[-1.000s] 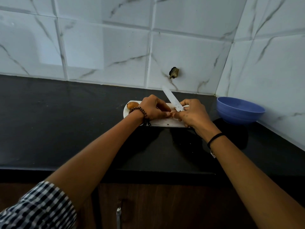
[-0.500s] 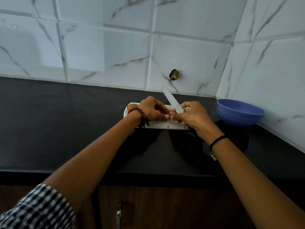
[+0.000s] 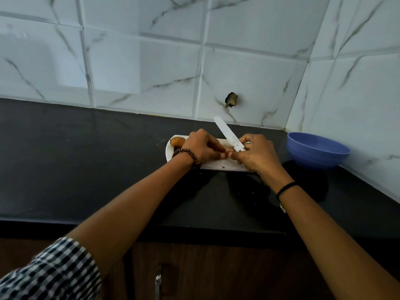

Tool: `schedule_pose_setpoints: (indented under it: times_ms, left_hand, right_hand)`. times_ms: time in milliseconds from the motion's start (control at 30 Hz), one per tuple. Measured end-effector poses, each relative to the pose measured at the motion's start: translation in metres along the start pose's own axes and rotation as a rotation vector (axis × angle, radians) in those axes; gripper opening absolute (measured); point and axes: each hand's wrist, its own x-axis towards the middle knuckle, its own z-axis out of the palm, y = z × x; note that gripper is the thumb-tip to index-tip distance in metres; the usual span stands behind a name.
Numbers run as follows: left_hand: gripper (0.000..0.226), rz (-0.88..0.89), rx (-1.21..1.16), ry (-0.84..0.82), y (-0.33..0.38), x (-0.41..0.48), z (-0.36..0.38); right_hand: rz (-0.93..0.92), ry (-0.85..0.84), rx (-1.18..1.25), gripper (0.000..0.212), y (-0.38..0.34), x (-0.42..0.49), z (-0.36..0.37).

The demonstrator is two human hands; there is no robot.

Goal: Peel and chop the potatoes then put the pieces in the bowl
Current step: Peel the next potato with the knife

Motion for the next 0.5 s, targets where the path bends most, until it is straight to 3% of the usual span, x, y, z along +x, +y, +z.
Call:
schedule_pose_setpoints:
  times_ms: [133,500]
  left_hand:
    - [0.019,0.000,-0.010,-0.004,0.001,-0.001,0.003]
    - [0.015,0.044,0.049,0.061,0.010,0.000,0.011]
  right_hand:
    - [0.048,-0.063,0.032,0.009,0.000,-0.007,-0.008]
    - [0.008,-0.128,-0.145,0.020,-0.002,-0.031,-0.021]
